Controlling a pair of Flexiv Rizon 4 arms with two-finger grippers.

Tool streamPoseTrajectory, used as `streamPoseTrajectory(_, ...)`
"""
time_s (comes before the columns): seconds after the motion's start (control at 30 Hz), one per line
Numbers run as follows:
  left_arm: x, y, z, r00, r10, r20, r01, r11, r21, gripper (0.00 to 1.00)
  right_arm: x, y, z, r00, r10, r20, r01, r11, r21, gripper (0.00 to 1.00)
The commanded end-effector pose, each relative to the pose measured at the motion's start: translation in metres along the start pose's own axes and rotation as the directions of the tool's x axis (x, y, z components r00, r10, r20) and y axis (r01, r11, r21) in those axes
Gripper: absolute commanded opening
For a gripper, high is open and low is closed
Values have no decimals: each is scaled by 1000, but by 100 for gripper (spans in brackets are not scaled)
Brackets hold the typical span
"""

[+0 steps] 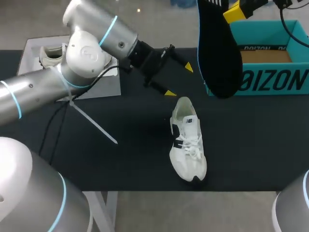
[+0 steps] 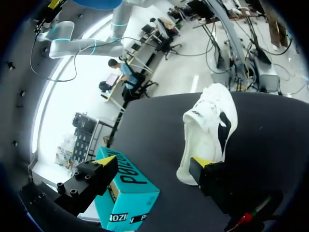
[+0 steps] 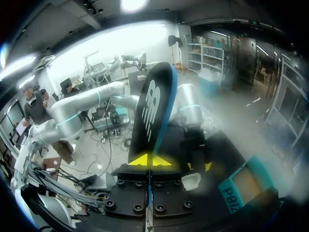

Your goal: Take the shoe out of the shoebox, open the shoe tongue, remove and reinsert the insole, then place the shoe into the shoebox

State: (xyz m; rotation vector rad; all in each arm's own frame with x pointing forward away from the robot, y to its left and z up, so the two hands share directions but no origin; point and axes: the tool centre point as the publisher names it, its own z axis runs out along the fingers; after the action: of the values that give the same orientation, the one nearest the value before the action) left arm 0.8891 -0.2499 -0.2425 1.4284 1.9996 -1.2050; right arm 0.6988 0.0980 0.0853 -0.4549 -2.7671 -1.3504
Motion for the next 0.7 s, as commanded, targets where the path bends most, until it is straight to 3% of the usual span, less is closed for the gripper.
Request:
streamPoseTrajectory(0.03,6,-1,1,901,4,434,-3,1000,-3,100,-1,2,1,1000,1,-2,-1,1000,5,0)
streamPoseTrajectory(0.27,6,-1,1,901,4,434,-3,1000,-3,100,-1,2,1,1000,1,-2,-1,1000,5,0)
streamPoseTrajectory(0.3,4,-7,0,900,51,432,-33,998,-48,100,-1,2,1,1000,1,-2,-1,1000,5,0)
streamPoseTrajectory(0.53,14,-52,-7,803,234,548,-188,972,-140,100,-1,2,1,1000,1,-2,-1,1000,5,0)
streamPoseTrajectory(0.7,22,-82,-12,770,293,568,-256,956,-146,100,-1,2,1,1000,1,-2,-1,1000,5,0)
